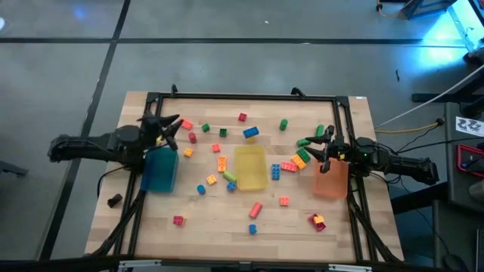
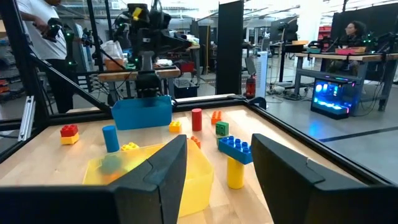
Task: Sort blocks by size
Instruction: Put the red cylindrical block into the blue bin
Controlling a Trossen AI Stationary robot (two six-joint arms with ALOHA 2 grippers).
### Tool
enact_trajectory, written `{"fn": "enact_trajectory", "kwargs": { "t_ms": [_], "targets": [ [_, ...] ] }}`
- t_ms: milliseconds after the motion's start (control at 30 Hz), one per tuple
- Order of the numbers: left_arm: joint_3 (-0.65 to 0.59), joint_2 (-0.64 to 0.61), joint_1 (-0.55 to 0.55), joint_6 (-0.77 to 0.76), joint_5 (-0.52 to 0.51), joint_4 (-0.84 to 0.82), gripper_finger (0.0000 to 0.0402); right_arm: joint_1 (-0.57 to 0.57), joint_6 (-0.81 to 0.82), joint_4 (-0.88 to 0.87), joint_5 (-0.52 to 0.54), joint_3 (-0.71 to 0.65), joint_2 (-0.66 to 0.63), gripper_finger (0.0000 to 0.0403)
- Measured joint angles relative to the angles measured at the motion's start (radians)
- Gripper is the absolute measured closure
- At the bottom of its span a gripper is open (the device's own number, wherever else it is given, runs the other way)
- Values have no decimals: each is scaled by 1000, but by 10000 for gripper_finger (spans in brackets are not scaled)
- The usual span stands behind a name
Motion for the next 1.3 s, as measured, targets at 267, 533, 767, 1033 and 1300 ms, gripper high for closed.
{"fn": "enact_trajectory", "kwargs": {
  "t_ms": [267,533,767,1033,1300],
  "targets": [
    [268,318,178,-326,68,-381,288,0,0,0,0,0,0,221],
    [469,640,347,-380,414,-662,288,0,0,-8,0,0,0,221],
    [497,826,421,-250,455,-697,288,0,1,-8,0,0,0,221],
    [497,920,449,-151,472,-695,288,0,1,-7,0,0,0,221],
    [497,993,497,-195,598,-693,288,0,1,-8,0,0,0,221]
  ]
}}
